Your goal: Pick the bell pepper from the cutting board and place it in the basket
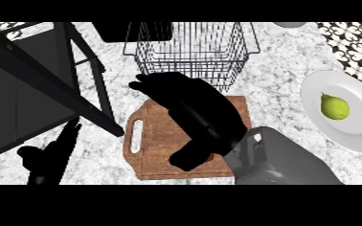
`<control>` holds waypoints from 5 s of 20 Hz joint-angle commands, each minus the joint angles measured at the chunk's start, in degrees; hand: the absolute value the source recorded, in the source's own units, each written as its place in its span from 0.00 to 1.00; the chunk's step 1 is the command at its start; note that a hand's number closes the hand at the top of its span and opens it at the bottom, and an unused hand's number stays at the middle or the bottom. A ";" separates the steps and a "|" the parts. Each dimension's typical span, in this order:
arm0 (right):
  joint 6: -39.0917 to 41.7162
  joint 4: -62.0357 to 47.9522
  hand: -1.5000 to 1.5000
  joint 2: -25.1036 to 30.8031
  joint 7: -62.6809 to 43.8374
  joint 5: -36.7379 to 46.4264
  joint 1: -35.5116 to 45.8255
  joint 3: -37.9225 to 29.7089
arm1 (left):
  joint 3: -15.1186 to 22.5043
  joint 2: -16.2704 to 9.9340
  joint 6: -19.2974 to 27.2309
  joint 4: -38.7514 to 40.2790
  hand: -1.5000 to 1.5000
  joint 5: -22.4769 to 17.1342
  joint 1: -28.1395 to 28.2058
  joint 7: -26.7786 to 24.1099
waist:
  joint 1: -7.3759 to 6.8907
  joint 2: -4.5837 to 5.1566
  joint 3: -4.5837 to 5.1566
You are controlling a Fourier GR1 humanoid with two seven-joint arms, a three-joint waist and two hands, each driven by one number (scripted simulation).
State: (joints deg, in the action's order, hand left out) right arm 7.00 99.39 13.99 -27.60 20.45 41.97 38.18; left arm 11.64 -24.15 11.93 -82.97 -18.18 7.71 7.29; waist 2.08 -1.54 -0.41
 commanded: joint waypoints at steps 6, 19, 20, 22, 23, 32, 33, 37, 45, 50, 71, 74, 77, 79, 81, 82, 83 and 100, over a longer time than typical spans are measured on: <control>27.10 6.52 0.00 8.15 -20.63 -14.66 16.77 -9.27 | 0.91 -0.05 -0.79 2.64 0.50 -0.05 1.69 3.52 | -0.40 0.65 0.63; 40.79 4.59 0.00 19.43 -30.10 -37.86 21.39 -11.82 | 1.63 2.20 -1.06 4.06 0.50 1.43 0.74 2.82 | -0.84 1.15 0.54; 40.11 5.85 0.00 20.20 -32.02 -40.44 21.18 -11.91 | 0.43 0.58 -2.07 1.32 0.50 -0.30 1.54 4.97 | -0.83 0.93 0.51; 38.03 6.12 0.00 20.05 -31.27 -39.54 20.06 -11.47 | 1.26 1.06 -1.55 1.36 0.50 0.67 0.52 6.68 | -1.16 1.15 0.47; 36.65 8.31 0.00 19.49 -32.97 -40.11 18.84 -9.82 | 2.44 3.11 0.51 1.30 0.50 2.51 1.74 4.46 | -1.13 1.07 0.48; 29.31 10.36 0.00 13.08 -30.89 -28.83 11.32 -2.91 | 2.43 3.39 -0.85 2.03 0.50 3.76 0.46 5.46 | -2.05 1.50 0.43; 28.75 12.68 0.00 14.03 -30.46 -26.84 8.59 -2.30 | 0.77 2.33 -1.74 2.19 0.50 2.60 0.91 5.39 | -1.87 1.47 0.41; 29.75 11.27 0.00 12.36 -27.81 -23.32 6.70 -2.50 | 0.86 3.25 -1.77 3.00 0.50 4.10 0.93 3.75 | -2.15 1.52 0.43; 28.40 6.09 0.00 9.74 -20.74 -9.22 -0.93 3.71 | -0.39 2.63 -2.40 0.26 0.50 3.78 -0.46 7.65 | -2.44 1.63 0.39; 26.69 4.25 0.00 7.65 -17.65 -3.17 -4.03 5.53 | -1.30 2.85 -4.97 2.01 0.50 3.23 2.79 3.63 | -2.68 1.61 0.40; 22.57 -5.41 0.00 4.76 -2.71 13.21 -12.50 6.87 | -3.30 5.16 -5.35 3.27 0.50 6.30 -1.42 6.69 | -2.25 1.62 0.40; 25.74 -9.09 0.00 3.76 -3.18 13.68 -10.58 6.66 | -3.82 5.26 -5.27 1.81 0.50 6.04 -0.58 7.25 | -2.49 1.63 0.41; 24.63 -10.39 0.00 2.95 -3.23 16.22 -12.68 8.04 | -2.34 6.19 -4.30 0.72 0.50 8.16 2.17 6.08 | -2.53 1.58 0.39; 26.23 -11.58 0.00 0.76 -3.43 16.29 -10.77 6.60 | -2.32 7.71 -3.77 1.74 0.50 8.01 -1.01 8.36 | -2.30 1.59 0.41; 24.74 -8.24 0.00 2.93 -2.55 17.58 -15.24 7.34 | -3.09 7.19 -4.22 0.64 0.50 7.54 0.49 8.89 | -2.06 1.50 0.40; 24.45 -8.02 0.00 2.63 -1.64 19.02 -15.45 7.30 | -5.35 5.62 -6.17 4.39 0.50 7.99 -0.83 4.77 | -2.05 1.54 0.42; 23.61 -14.64 0.00 -0.66 -0.42 19.10 -12.82 7.20 | -3.72 7.06 -5.93 4.81 0.50 8.12 -2.57 6.89 | -2.29 1.69 0.42; 16.84 -19.90 1.00 -2.21 9.78 31.51 -12.38 10.41 | -5.42 7.96 -6.83 2.95 0.50 9.48 -0.09 5.89 | -2.58 1.61 0.40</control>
State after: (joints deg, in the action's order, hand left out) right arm 26.27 81.64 13.76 -19.33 48.03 28.90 46.20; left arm 6.03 -16.89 4.80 -83.14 -8.96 6.57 10.49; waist -0.30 -0.52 -0.77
